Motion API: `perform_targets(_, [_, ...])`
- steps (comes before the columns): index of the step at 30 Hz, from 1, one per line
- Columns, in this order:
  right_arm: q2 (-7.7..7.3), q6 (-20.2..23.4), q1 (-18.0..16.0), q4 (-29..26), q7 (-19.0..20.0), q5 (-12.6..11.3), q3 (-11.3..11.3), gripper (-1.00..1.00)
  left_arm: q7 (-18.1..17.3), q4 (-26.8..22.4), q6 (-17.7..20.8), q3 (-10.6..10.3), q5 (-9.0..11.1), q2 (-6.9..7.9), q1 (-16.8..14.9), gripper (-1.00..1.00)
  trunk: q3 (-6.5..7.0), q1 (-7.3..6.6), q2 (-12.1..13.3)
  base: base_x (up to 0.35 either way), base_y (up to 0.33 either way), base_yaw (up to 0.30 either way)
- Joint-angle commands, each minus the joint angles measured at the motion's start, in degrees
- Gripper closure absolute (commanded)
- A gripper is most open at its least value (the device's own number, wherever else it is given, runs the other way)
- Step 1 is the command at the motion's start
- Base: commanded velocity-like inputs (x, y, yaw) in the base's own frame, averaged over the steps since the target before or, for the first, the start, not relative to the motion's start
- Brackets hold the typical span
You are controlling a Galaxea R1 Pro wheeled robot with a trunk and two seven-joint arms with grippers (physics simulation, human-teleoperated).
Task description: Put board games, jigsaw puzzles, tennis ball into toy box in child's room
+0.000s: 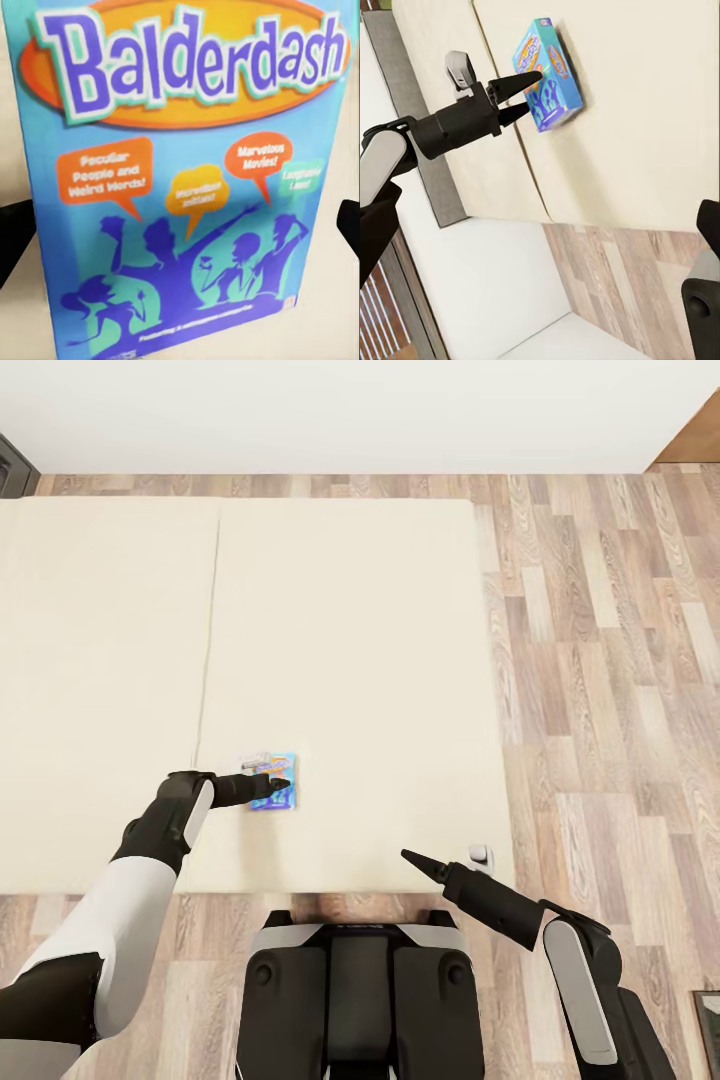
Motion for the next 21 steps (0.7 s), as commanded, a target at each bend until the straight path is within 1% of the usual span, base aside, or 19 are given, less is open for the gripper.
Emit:
perform_targets(1, [0.05,0.32,-0.03,-0.01,0.3,0.15,-0.13,-1.0,-0.25,-0.05,0.39,0.18,-0.02,-0.04,-0.02,-1.0,-0.06,0.03,-0.09,-0.001,-0.219,0.0])
perform_targets(3, [0.05,0.32,-0.03,-0.01,0.3,0.15,-0.13,-1.0,-0.25,-0.05,0.39,0.18,-0.02,-0.05,-0.02,-1.0,-0.06,0.03,-0.09,-0.001,-0.179,0.0])
perform_targets(11, [0.05,0.32,-0.03,-0.01,0.3,0.15,-0.13,-1.0,-0.25,-0.05,0.39,0.18,-0.02,-0.06,-0.02,-1.0,-0.06,0.03,-0.09,0.0,-0.083,0.0])
perform_targets(21, [0.05,0.39,-0.13,-0.01,0.3,0.15,-0.13,-1.0,-0.25,-0.05,0.39,0.18,-0.02,-0.06,-0.02,-1.0,-0.06,0.03,-0.09,0.0,-0.015,0.0])
